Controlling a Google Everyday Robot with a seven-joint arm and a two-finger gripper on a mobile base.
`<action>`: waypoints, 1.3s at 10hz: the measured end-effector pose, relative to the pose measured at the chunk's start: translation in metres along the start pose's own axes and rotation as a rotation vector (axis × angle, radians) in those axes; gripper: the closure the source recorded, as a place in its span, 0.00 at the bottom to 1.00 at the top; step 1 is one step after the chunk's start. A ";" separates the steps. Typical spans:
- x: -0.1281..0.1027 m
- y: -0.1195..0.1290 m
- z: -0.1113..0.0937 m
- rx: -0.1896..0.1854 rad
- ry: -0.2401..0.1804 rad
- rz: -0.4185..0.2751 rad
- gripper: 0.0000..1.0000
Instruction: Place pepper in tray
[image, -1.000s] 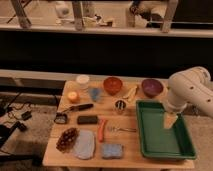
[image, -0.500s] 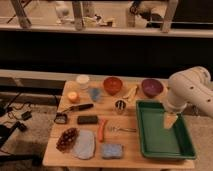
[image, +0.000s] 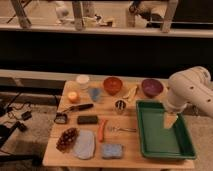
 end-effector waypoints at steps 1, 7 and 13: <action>0.000 0.000 0.000 0.000 0.000 0.000 0.20; 0.000 0.000 0.000 0.000 0.000 0.000 0.20; -0.003 0.003 -0.002 -0.022 -0.112 -0.074 0.20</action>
